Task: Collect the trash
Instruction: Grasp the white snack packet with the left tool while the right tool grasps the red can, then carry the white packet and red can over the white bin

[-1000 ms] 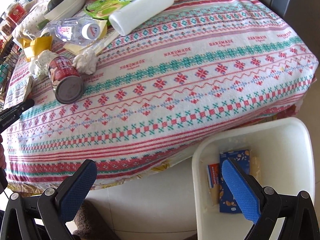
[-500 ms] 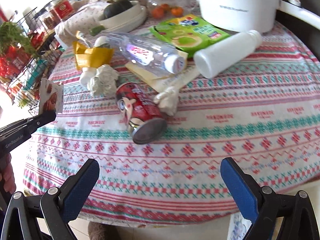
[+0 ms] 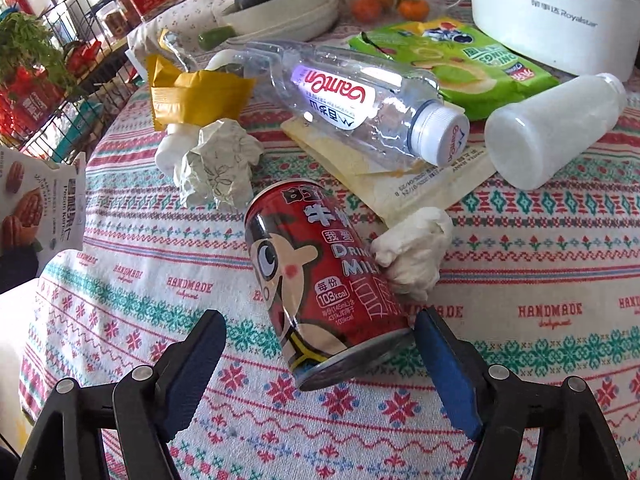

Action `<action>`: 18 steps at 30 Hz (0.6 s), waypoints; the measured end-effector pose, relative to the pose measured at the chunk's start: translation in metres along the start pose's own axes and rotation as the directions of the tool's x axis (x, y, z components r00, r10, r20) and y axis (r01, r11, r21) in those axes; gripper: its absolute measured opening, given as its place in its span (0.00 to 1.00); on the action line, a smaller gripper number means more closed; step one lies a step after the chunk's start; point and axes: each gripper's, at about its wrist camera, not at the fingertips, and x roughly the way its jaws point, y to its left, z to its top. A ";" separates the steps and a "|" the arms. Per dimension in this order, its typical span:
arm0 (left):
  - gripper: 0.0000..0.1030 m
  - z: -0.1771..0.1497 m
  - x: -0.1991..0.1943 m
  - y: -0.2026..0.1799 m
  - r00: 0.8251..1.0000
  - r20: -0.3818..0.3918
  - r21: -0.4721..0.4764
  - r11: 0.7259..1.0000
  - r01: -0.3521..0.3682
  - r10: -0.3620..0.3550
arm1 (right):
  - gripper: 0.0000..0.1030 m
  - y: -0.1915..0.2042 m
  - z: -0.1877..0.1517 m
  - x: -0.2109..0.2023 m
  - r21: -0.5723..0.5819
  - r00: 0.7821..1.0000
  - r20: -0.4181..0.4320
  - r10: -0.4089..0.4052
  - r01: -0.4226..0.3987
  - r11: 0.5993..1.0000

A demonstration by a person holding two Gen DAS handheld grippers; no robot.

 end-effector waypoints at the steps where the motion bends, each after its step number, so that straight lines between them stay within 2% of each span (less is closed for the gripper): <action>1: 0.03 0.000 0.000 0.000 1.000 0.000 0.000 1.000 0.000 0.000 | 0.79 -0.001 0.000 0.003 0.001 1.000 -0.004 0.001 -0.001 1.000; 4: 0.03 0.000 0.000 0.000 1.000 0.002 0.000 1.000 0.000 0.000 | 0.71 -0.002 -0.002 0.007 0.000 1.000 -0.019 0.002 -0.002 1.000; 6: 0.03 0.000 -0.001 -0.001 1.000 0.004 0.001 1.000 0.001 -0.001 | 0.59 -0.002 -0.004 0.008 -0.002 1.000 -0.023 0.014 -0.014 1.000; 12: 0.03 -0.002 -0.006 -0.019 1.000 0.013 0.038 0.999 0.010 -0.010 | 0.57 0.003 -0.012 -0.014 -0.024 0.999 0.032 0.030 -0.029 0.999; 18: 0.03 -0.006 -0.009 -0.051 0.999 0.012 0.099 0.995 0.029 -0.030 | 0.55 0.005 -0.016 -0.058 -0.047 0.996 0.086 0.026 -0.022 0.999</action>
